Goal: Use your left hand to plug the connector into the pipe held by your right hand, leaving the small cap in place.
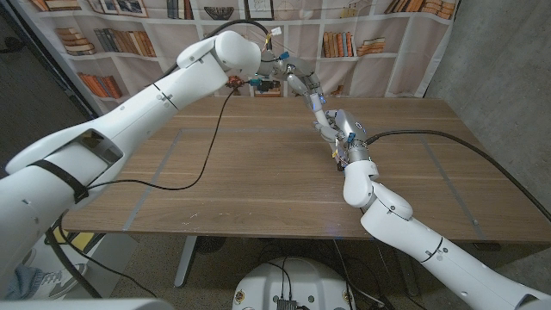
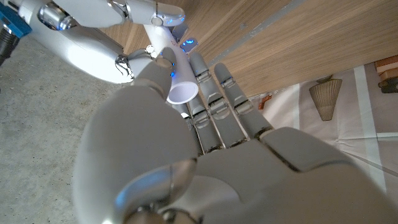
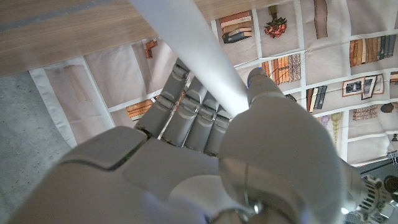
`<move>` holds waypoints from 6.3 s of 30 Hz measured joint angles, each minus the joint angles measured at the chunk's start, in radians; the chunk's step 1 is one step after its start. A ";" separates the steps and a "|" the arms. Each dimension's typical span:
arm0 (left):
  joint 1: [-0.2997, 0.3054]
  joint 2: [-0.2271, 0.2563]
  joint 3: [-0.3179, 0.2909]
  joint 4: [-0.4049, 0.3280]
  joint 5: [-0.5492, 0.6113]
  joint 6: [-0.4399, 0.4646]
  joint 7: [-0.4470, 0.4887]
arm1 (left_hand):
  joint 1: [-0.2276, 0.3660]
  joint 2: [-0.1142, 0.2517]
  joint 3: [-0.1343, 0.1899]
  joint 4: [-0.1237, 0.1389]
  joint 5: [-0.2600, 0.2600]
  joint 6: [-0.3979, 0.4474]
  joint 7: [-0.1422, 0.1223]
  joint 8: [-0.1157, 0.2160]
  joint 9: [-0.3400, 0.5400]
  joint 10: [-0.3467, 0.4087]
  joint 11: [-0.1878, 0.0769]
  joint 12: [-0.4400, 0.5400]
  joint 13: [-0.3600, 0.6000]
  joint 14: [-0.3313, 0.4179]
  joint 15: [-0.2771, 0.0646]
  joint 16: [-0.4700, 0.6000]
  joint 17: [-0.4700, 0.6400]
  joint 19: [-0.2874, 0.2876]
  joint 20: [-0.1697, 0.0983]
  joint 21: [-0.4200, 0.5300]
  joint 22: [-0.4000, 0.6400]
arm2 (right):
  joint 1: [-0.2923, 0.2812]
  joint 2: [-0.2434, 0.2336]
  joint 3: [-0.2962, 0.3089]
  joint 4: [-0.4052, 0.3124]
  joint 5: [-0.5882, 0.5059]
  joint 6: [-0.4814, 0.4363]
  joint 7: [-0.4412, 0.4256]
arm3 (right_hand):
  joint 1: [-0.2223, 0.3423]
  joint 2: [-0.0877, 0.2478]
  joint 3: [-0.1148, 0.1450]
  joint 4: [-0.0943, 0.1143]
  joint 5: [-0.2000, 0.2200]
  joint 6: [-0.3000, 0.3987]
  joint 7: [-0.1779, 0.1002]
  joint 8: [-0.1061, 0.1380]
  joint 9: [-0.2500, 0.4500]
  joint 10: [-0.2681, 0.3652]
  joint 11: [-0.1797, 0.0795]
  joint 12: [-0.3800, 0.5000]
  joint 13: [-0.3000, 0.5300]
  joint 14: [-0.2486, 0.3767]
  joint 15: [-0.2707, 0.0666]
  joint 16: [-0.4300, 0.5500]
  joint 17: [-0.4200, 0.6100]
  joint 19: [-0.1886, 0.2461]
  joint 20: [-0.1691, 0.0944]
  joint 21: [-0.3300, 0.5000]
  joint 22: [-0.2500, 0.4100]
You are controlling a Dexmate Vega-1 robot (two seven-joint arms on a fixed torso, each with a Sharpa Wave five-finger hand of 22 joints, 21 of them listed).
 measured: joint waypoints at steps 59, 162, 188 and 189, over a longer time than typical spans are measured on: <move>-0.020 -0.031 0.029 0.030 0.009 0.000 -0.019 | -0.133 -0.057 0.007 0.069 0.005 -0.159 0.054 -0.119 -0.036 -0.256 0.030 -0.003 -0.082 -0.371 0.098 -0.019 -0.010 -0.182 0.051 -0.098 -0.005 | -0.063 0.005 0.061 0.023 0.049 0.190 -0.102 | 0.003 -0.003 0.003 0.003 0.000 -0.007 0.000 -0.002 0.007 -0.002 -0.012 0.000 0.005 0.015 -0.006 0.004 0.009 -0.007 0.000 0.041 -0.005; 0.065 -0.098 -0.022 0.021 -0.015 -0.086 0.233 | -0.572 -0.068 -0.227 0.298 0.024 -0.586 0.088 -0.140 -0.076 -0.704 0.099 0.001 -0.198 -0.850 0.142 -0.013 -0.010 -0.500 0.029 -0.306 -0.002 | -0.108 0.154 0.177 0.226 0.253 0.710 -0.159 | 0.003 -0.003 0.036 0.039 -0.001 -0.030 0.012 -0.001 0.013 -0.005 -0.017 -0.004 0.005 0.037 -0.016 0.008 0.020 -0.016 0.002 0.097 -0.014; 0.064 -0.124 -0.002 0.059 -0.027 -0.083 0.225 | -0.572 -0.068 -0.227 0.298 0.032 -0.577 0.086 -0.140 -0.080 -0.704 0.099 0.008 -0.203 -0.849 0.140 -0.013 -0.015 -0.499 0.029 -0.313 -0.002 | -0.079 0.157 0.167 0.249 0.244 0.729 -0.150 | 0.003 -0.003 0.036 0.039 -0.001 -0.029 0.011 -0.005 0.016 -0.004 -0.017 -0.003 0.005 0.036 -0.016 0.008 0.023 -0.020 0.005 0.108 -0.018; 0.063 -0.124 -0.001 0.061 -0.027 -0.084 0.225 | -0.572 -0.068 -0.227 0.298 0.032 -0.577 0.086 -0.140 -0.080 -0.704 0.099 0.008 -0.203 -0.849 0.140 -0.013 -0.015 -0.499 0.029 -0.313 -0.002 | -0.079 0.157 0.167 0.249 0.242 0.731 -0.151 | 0.003 -0.003 0.036 0.039 -0.001 -0.029 0.011 -0.006 0.018 -0.004 -0.017 -0.003 0.005 0.036 -0.016 0.008 0.023 -0.020 0.005 0.108 -0.018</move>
